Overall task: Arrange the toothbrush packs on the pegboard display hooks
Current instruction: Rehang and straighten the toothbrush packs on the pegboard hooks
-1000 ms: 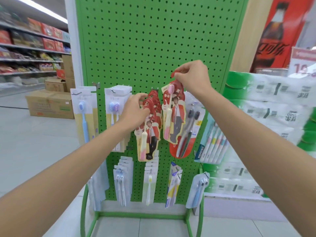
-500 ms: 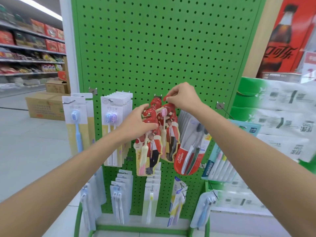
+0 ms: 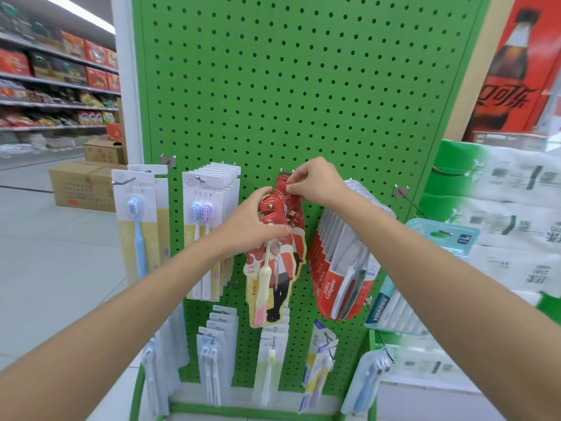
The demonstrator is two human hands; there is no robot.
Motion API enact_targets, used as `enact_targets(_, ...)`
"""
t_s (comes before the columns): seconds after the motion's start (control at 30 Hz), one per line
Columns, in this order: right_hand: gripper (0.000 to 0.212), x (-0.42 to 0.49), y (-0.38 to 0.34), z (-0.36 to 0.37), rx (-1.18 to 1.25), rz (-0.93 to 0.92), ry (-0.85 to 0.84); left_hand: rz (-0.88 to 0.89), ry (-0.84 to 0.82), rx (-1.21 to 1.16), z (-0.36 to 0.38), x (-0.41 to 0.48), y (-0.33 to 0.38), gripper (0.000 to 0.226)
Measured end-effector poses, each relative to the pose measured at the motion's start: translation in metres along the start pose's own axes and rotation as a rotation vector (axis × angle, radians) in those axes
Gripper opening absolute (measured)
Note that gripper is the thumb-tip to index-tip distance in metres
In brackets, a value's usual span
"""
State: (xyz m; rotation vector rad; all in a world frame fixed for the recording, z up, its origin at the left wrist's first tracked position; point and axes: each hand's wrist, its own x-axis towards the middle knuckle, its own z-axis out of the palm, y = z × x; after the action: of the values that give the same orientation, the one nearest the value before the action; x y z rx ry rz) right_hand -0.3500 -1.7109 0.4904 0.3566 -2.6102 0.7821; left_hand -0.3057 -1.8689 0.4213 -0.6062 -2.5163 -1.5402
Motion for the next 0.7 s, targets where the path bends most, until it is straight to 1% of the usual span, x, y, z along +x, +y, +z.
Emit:
enact_targets(0.17,0.010,0.002,-0.003,0.005,0.012,-0.034,0.037,0.027,0.041,0.016,-0.001,-0.001,-0.004,0.080)
enact_targets(0.23,0.015,0.002,-0.006,0.008,0.010,-0.045,0.012,0.031,0.032,0.014,-0.002,0.000,-0.007,0.085)
enact_targets(0.3,0.017,0.003,-0.007,0.010,0.001,-0.029,-0.029,0.029,0.027,0.023,-0.004,-0.001,-0.009,0.095)
enact_targets(0.4,0.013,0.008,-0.005,0.003,0.048,0.029,-0.012,0.028,0.013,0.023,-0.006,-0.002,-0.010,0.099)
enact_targets(0.5,0.010,0.016,-0.003,-0.010,0.111,0.074,0.024,0.042,-0.008,0.011,-0.007,-0.003,-0.009,0.091)
enact_targets(0.57,0.007,0.019,-0.002,-0.012,0.103,0.071,-0.037,0.042,-0.024,0.000,-0.007,-0.004,-0.008,0.089)
enact_targets(0.63,0.014,0.021,-0.002,-0.008,0.076,0.066,-0.131,0.035,-0.037,-0.007,-0.006,-0.003,-0.010,0.088)
enact_targets(0.7,0.017,0.022,-0.004,-0.003,0.074,0.078,-0.213,0.029,-0.044,-0.006,-0.006,-0.003,-0.010,0.088)
